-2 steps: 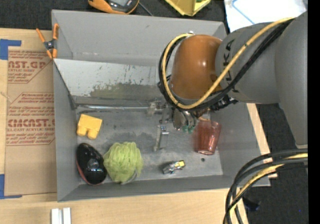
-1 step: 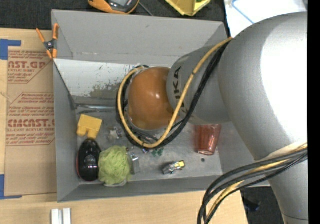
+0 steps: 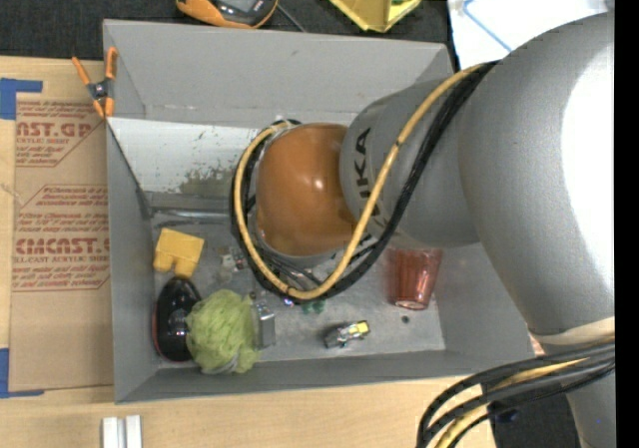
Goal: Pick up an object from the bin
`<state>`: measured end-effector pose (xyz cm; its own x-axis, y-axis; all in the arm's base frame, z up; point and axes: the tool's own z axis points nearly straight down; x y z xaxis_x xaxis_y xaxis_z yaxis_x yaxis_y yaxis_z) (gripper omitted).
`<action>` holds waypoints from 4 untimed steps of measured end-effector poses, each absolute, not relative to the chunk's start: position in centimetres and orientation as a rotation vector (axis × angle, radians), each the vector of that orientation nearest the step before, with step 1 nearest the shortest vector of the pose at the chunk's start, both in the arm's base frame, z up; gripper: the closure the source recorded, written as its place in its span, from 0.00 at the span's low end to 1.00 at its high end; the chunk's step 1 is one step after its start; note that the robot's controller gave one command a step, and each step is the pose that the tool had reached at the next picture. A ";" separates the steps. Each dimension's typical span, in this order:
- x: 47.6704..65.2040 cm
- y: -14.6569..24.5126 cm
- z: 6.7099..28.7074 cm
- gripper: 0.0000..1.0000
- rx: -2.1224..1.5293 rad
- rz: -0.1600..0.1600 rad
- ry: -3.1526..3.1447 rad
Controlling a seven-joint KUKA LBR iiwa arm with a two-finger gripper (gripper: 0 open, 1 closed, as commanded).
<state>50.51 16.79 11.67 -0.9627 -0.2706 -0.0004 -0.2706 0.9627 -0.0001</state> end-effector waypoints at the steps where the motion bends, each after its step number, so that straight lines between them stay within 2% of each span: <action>1: 48.3 19.9 10.0 0.00 -1.115 -0.011 2.939; 2: 48.4 19.8 7.2 0.00 -1.067 -0.005 2.938; 3: 49.0 18.2 7.1 1.00 -1.412 -0.008 2.798; 4: 49.0 18.2 7.1 1.00 -1.411 -0.008 2.798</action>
Offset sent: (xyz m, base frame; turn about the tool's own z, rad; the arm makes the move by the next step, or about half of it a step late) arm -0.0261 0.0308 -0.0467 -0.4252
